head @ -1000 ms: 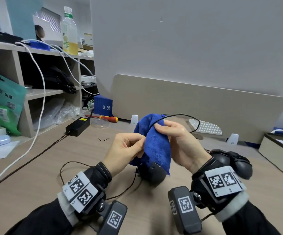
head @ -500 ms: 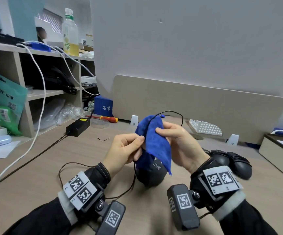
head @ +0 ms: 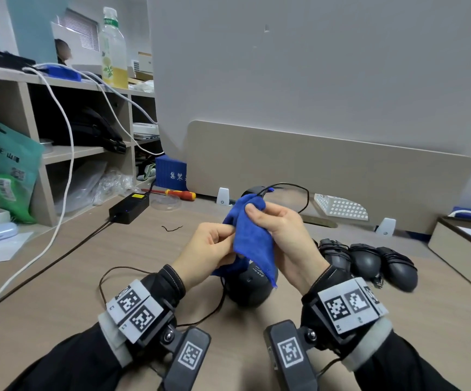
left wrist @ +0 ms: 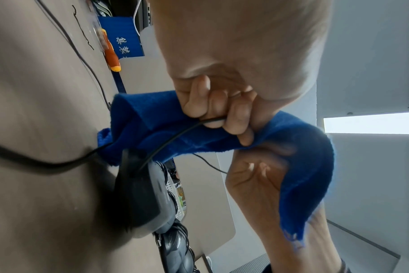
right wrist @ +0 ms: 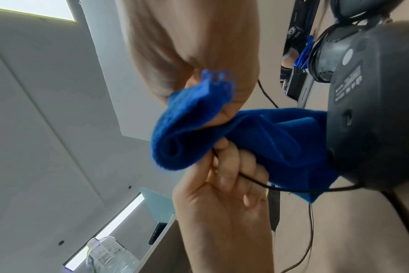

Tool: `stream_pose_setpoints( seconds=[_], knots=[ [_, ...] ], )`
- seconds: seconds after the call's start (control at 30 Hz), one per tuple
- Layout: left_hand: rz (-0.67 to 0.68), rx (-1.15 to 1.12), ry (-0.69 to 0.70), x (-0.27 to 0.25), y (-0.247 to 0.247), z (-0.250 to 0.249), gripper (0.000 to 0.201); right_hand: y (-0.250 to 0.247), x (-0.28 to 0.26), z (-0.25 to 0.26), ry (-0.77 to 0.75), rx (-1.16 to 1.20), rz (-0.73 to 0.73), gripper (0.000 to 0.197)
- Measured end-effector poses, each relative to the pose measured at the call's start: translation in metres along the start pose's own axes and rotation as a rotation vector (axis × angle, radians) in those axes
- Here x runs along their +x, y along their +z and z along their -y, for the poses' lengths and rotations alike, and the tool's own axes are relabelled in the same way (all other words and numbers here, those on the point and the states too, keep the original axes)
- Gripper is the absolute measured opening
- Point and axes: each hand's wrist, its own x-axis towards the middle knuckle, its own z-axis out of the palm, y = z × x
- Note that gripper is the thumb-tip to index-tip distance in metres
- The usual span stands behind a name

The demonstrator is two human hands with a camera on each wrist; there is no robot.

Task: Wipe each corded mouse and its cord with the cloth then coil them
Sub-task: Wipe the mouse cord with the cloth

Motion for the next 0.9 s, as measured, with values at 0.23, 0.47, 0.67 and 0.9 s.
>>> stream_pose_setpoints(
  seconds=[0.23, 0.47, 0.67, 0.9],
  knots=[
    [0.256, 0.099, -0.035, -0.002, 0.001, 0.006, 0.039, -0.007, -0.009, 0.045, -0.173, 0.087, -0.143, 0.015],
    [0.315, 0.214, -0.012, -0.002, 0.0, 0.008, 0.037, -0.005, -0.023, 0.071, -0.285, 0.11, -0.128, 0.016],
    [0.304, 0.302, -0.047, 0.001, -0.003, 0.013, 0.034, -0.002, -0.028, 0.076, -0.291, 0.081, -0.097, 0.017],
    [0.161, 0.388, -0.052, 0.006, -0.015, 0.013, 0.028, 0.001, -0.026, 0.069, -0.24, 0.093, -0.052, 0.016]
  ],
)
